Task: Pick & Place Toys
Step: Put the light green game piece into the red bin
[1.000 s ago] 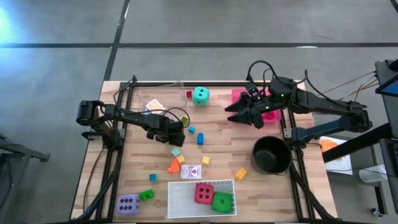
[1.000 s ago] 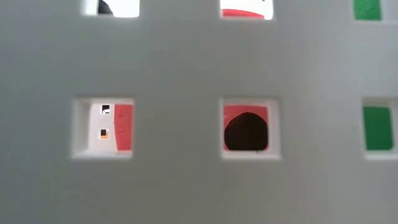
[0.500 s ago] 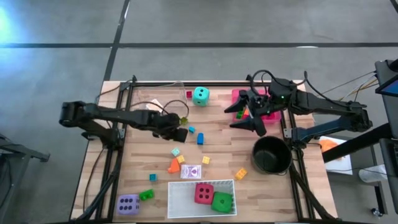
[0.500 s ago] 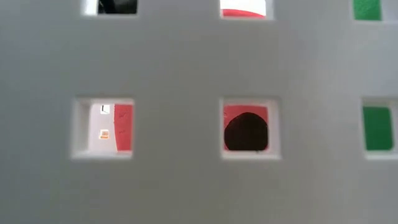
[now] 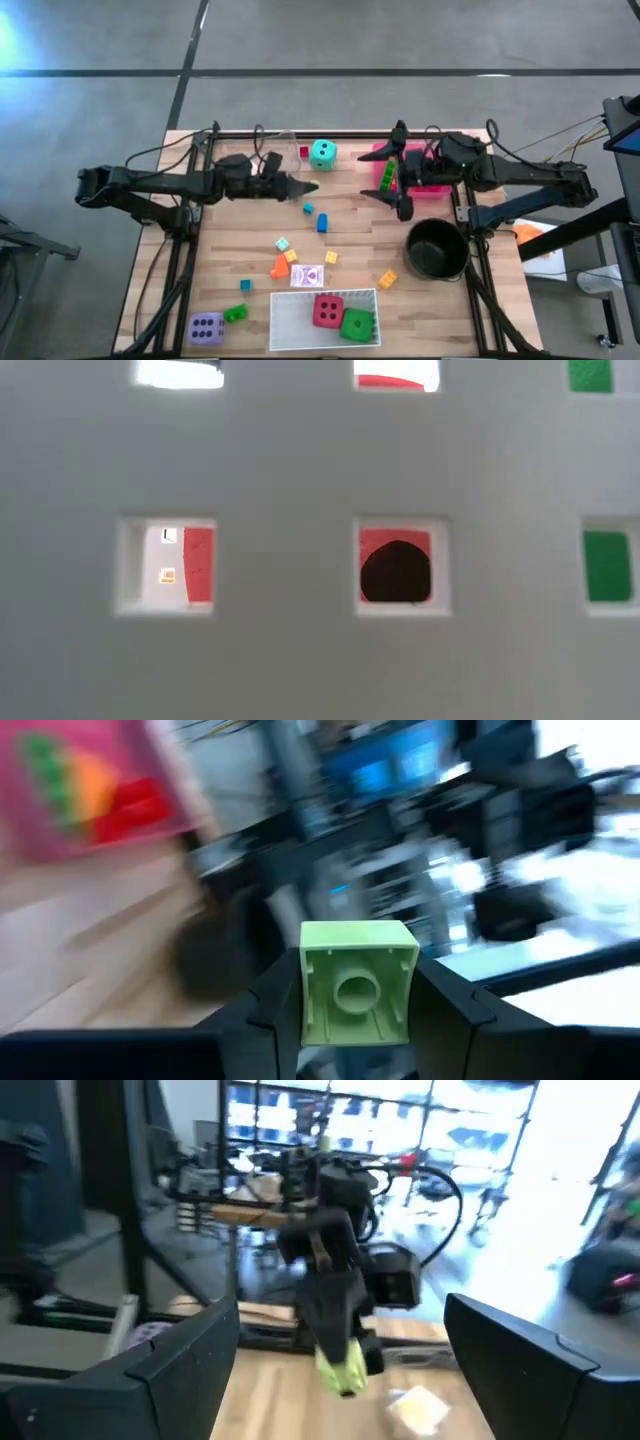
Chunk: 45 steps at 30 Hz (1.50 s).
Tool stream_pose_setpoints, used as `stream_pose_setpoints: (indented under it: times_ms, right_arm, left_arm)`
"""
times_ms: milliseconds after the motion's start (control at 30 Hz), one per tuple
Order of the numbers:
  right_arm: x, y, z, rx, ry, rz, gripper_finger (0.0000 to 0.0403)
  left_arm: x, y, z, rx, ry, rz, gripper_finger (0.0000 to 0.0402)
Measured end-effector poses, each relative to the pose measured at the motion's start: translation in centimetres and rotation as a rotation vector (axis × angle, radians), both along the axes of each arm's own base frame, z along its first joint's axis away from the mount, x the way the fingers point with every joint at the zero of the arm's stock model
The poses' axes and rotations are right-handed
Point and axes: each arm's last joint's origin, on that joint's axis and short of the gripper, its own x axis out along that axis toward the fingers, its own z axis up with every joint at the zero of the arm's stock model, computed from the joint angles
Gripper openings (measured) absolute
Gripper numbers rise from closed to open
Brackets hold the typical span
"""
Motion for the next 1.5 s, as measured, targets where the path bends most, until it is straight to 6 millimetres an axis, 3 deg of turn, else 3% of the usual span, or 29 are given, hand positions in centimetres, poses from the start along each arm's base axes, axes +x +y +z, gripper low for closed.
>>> stream_pose_setpoints:
  times_ms: [167,467,733,1067,1167,1500]
  right_arm:
    - [1.2,0.9,-0.6,-0.076,0.002,-0.035,0.0343]
    - [4.8,1.3,0.0,-0.074,0.012,-0.156,0.0343]
    - [7.1,1.6,0.9,-0.096,0.102,-0.144,0.0343]
    - [8.3,1.9,1.9,-0.108,0.114,-0.145,0.0339]
    - [8.0,1.9,2.1,-0.103,0.108,-0.143,0.0313]
    - [7.9,1.9,2.0,-0.105,0.124,-0.142,0.0163]
  left_arm:
    - [0.2,0.0,1.4,0.004,-0.163,0.001,0.0132]
    - [1.0,0.1,4.1,0.044,-0.241,-0.017,0.0132]
    - [1.2,0.1,5.1,0.063,-0.261,-0.031,0.0132]
    - [3.4,0.0,5.8,0.073,-0.268,-0.100,0.0132]
    - [3.5,0.0,5.8,0.074,-0.269,-0.103,0.0132]
    - [3.4,0.1,5.9,0.067,-0.271,-0.111,0.0132]
